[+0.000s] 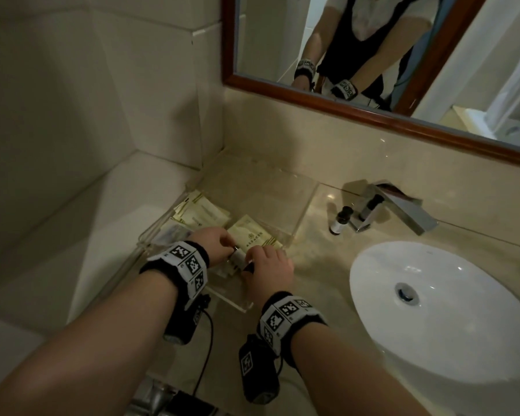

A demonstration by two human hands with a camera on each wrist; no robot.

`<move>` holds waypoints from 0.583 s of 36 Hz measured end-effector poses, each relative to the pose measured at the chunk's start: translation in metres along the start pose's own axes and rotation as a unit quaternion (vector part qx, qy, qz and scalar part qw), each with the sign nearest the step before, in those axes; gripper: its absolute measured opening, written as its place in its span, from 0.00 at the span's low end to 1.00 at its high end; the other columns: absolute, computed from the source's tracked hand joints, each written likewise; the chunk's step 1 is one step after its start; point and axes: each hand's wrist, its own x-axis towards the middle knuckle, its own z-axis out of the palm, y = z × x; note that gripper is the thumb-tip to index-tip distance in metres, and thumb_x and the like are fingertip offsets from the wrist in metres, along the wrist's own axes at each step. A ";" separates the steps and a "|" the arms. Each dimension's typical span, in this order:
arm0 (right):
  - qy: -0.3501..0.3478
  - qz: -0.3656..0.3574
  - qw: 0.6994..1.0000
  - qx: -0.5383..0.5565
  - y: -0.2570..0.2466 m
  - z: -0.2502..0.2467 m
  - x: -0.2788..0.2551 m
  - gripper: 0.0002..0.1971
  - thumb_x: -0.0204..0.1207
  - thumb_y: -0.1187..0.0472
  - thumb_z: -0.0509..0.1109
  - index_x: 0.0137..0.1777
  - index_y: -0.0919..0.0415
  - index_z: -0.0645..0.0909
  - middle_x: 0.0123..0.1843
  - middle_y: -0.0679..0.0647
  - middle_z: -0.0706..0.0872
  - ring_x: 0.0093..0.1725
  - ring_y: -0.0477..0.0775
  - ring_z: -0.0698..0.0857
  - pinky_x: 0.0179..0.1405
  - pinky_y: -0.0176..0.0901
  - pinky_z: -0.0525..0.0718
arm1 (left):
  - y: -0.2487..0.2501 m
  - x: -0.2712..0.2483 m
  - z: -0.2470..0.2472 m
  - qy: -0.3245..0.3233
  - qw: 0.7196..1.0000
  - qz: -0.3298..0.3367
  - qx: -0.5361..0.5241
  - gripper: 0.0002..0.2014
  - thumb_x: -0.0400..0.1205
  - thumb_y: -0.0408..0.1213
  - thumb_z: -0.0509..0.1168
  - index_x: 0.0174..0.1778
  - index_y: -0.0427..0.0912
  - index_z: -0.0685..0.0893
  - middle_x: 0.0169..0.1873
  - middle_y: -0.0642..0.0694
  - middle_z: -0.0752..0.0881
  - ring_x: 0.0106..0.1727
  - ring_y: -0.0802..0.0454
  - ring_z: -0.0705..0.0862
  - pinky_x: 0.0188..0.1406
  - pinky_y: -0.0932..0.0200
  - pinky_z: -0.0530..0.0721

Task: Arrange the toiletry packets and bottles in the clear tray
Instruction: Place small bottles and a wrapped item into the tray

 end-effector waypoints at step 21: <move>0.021 -0.017 0.998 0.049 0.010 -0.012 -0.006 0.19 0.79 0.48 0.63 0.69 0.48 0.72 0.68 0.48 0.74 0.70 0.53 0.70 0.71 0.48 0.64 | -0.004 -0.007 -0.003 0.000 0.990 -0.043 -0.136 0.12 0.83 0.30 0.60 0.60 0.35 0.82 0.56 0.34 0.86 0.56 0.39 0.87 0.59 0.43 0.86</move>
